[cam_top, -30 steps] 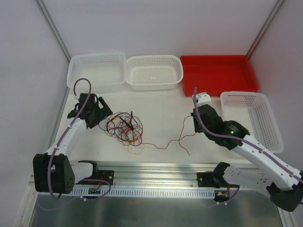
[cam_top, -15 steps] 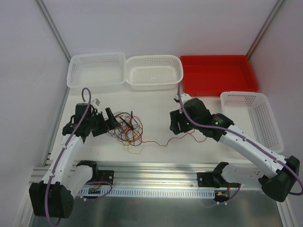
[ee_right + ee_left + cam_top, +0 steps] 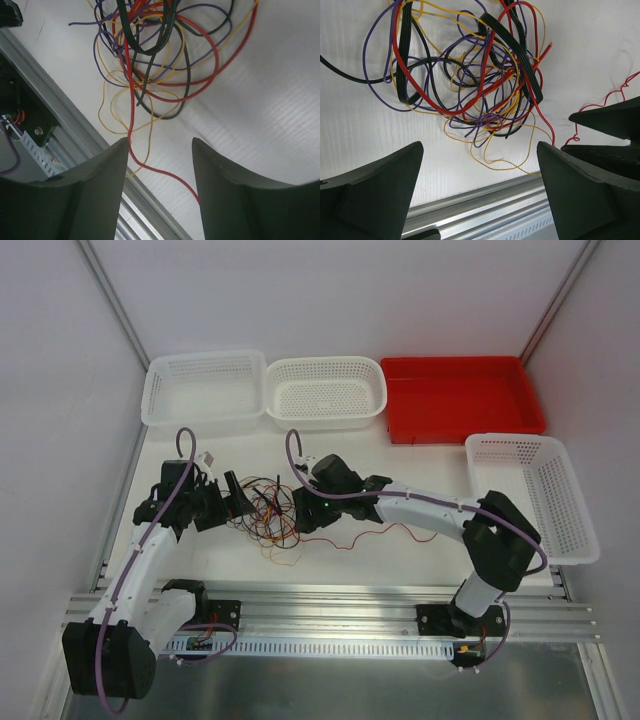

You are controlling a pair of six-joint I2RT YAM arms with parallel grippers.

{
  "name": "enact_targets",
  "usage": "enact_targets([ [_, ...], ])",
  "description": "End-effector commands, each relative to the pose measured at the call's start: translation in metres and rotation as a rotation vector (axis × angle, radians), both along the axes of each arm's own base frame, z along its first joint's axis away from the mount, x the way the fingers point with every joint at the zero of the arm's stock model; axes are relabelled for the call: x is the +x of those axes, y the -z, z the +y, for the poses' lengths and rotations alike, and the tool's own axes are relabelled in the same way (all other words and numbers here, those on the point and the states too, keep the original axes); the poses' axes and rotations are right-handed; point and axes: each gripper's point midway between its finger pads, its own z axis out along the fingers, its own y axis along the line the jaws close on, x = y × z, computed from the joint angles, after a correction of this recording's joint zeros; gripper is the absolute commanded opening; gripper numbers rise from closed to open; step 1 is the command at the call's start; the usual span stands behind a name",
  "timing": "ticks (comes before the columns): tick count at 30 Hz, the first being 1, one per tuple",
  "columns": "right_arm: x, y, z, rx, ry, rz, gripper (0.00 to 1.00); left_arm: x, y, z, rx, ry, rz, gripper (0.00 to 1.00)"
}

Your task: Untangle the cables

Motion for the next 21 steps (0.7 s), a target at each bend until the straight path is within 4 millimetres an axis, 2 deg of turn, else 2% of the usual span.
enact_targets([
  [1,0.004,-0.032,0.05,0.171,-0.03,-0.002,0.55,-0.003,0.001,-0.003,-0.014,0.024,0.015,0.99],
  [9,0.0,-0.01,0.066,0.154,-0.041,0.034,0.43,-0.003,0.002,-0.004,-0.019,0.024,0.02,0.99],
  [11,0.001,-0.005,0.068,0.145,-0.04,0.038,0.34,-0.004,0.003,-0.005,-0.024,0.025,0.024,0.99],
  [13,-0.002,-0.001,0.066,0.125,-0.051,0.048,0.1,-0.005,0.003,-0.005,-0.029,0.021,0.03,0.99],
  [14,-0.002,-0.003,0.065,0.119,-0.054,0.044,0.01,-0.005,0.003,-0.006,-0.03,0.019,0.029,0.99],
  [17,-0.007,-0.015,0.059,0.112,-0.084,0.036,0.01,-0.005,0.002,-0.005,-0.037,-0.001,0.028,0.99],
  [20,-0.011,-0.044,0.053,0.136,-0.098,0.01,0.01,-0.005,0.0,-0.006,-0.034,-0.025,0.019,0.99],
  [21,-0.011,-0.06,0.051,0.156,-0.099,-0.008,0.01,-0.006,0.002,-0.006,-0.026,-0.045,0.027,0.99],
])
